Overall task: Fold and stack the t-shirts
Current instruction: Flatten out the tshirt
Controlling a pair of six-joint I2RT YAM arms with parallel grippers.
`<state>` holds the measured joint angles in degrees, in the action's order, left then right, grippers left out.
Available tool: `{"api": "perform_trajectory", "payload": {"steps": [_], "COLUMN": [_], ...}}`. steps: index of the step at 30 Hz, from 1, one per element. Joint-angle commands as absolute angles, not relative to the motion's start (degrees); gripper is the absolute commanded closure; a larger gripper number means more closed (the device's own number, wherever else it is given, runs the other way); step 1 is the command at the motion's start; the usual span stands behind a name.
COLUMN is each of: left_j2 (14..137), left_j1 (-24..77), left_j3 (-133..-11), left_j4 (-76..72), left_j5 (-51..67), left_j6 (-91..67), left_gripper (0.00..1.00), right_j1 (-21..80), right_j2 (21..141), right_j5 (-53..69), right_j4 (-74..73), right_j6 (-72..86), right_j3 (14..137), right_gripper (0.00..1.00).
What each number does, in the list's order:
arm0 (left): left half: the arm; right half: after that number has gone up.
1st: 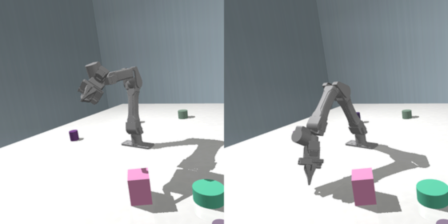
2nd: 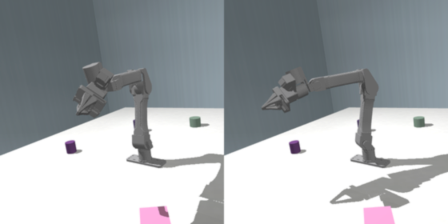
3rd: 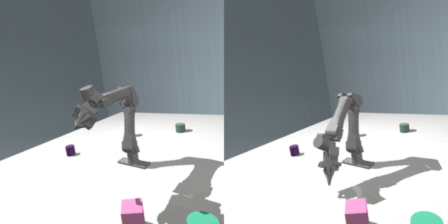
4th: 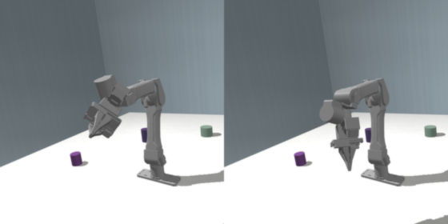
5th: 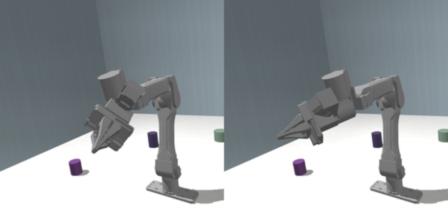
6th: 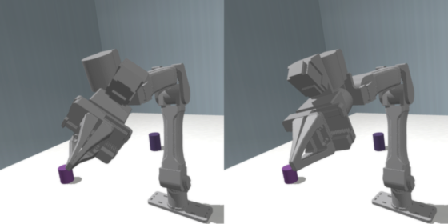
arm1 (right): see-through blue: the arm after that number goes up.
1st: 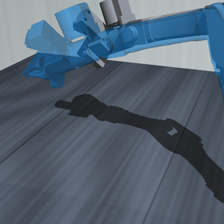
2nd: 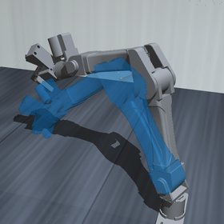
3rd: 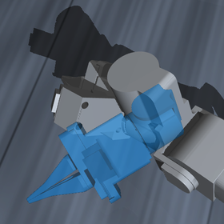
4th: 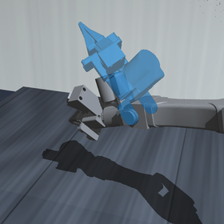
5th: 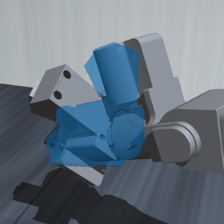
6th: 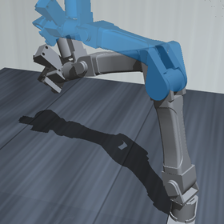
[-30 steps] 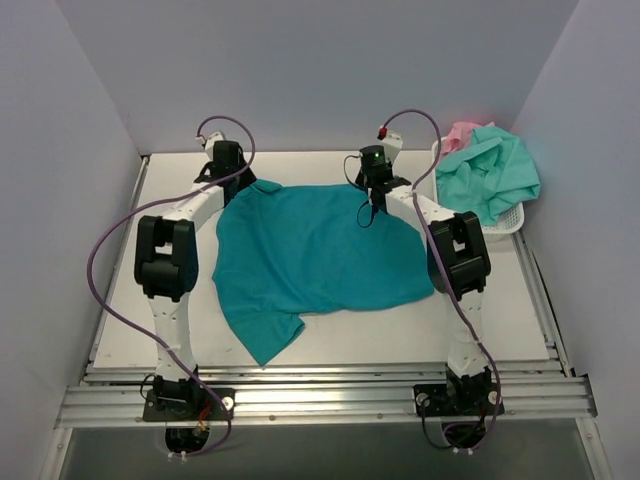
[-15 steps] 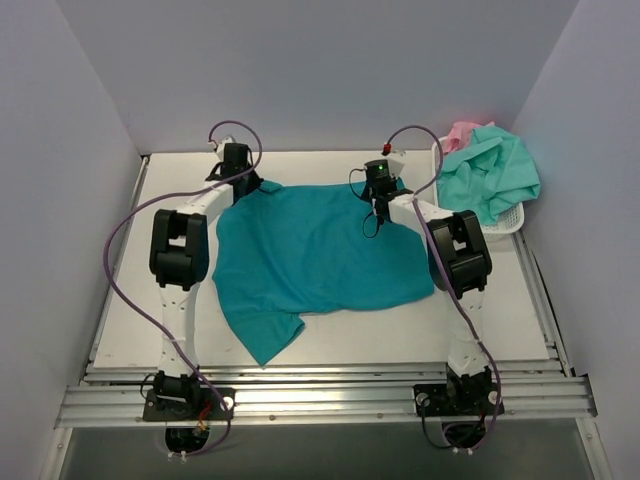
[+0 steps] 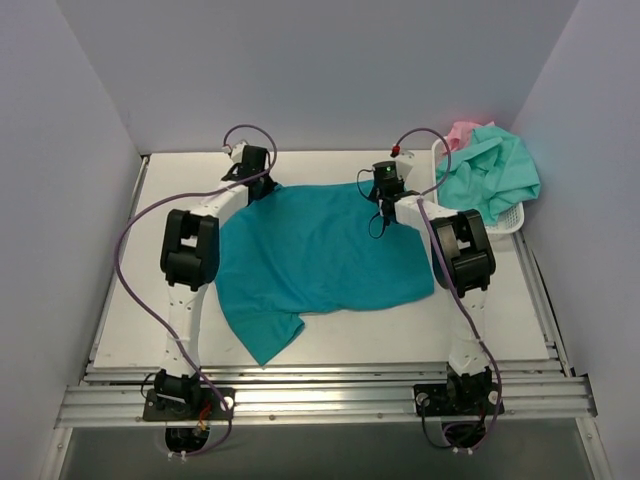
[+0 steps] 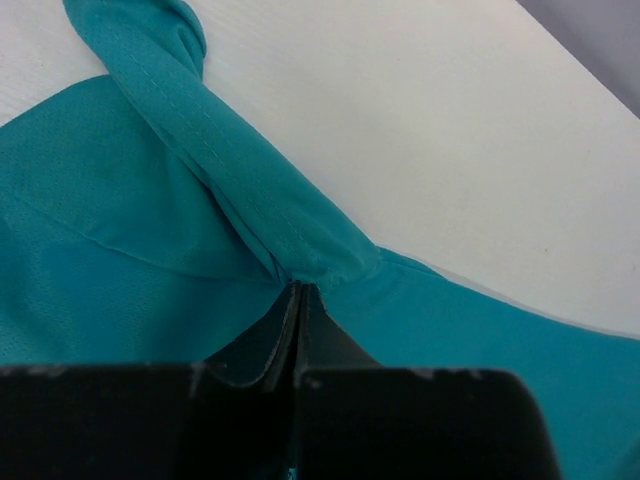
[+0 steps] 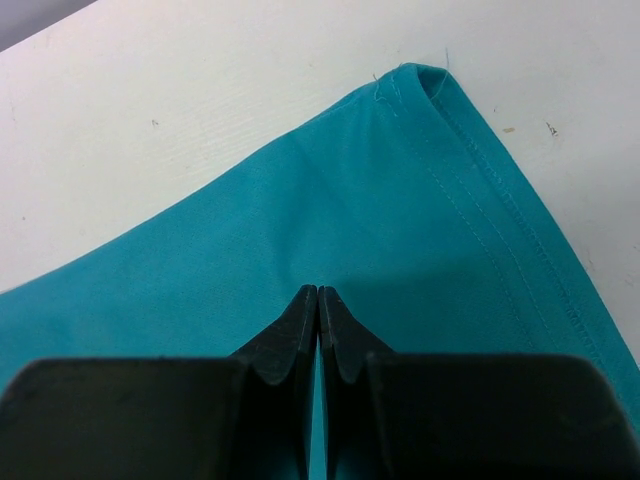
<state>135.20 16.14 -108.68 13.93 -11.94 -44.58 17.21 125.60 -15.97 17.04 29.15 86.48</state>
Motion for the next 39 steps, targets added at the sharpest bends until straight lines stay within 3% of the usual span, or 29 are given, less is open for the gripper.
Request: {"api": "perform_trajectory", "payload": {"steps": [1, 11, 23, 29, 32, 36, 38, 39], "left_j2": [136.8, 142.7, 159.7, 163.4, 166.3, 172.0, 166.0, 161.8], "left_j1": [16.4, 16.4, 14.8, 13.7, 12.8, 13.5, 13.6, 13.6], "left_j3": [-112.2, -119.7, -150.8, -153.3, -152.8, -166.1, -164.1, -155.1], "left_j4": [16.6, 19.5, 26.4, 13.5, -5.1, -17.1, -19.0, -21.2], "left_j5": [-15.6, -16.0, -13.4, -10.5, -3.7, 0.9, 3.4, 4.6], "left_j6": [-46.9, -48.0, -48.8, -52.5, -56.6, -55.0, -53.4, -51.7], "left_gripper": [0.98, 0.98, 0.98, 0.97, 0.96, 0.82, 0.78, 0.76], "right_j1": [16.5, 15.3, 13.3, 12.7, 12.5, 12.1, 12.2, 12.2], "right_j2": [125.8, 126.4, 127.6, 127.4, 127.5, 127.5, 126.6, 126.2], "right_j5": [-16.2, -15.8, -13.4, -11.6, -11.6, -10.5, -9.6, -9.4], "right_j4": [18.9, 20.0, 21.9, 23.1, 23.8, 24.5, 25.7, 26.4], "right_j6": [29.9, 29.5, 30.2, 30.8, 30.8, 31.2, 31.1, 31.1], "right_j3": [85.3, 84.1, 82.1, 80.9, 80.2, 80.0, 78.9, 78.5], "right_gripper": [1.0, 1.0, 1.0, 1.0, 1.0, 1.0, 1.0, 1.0]}}
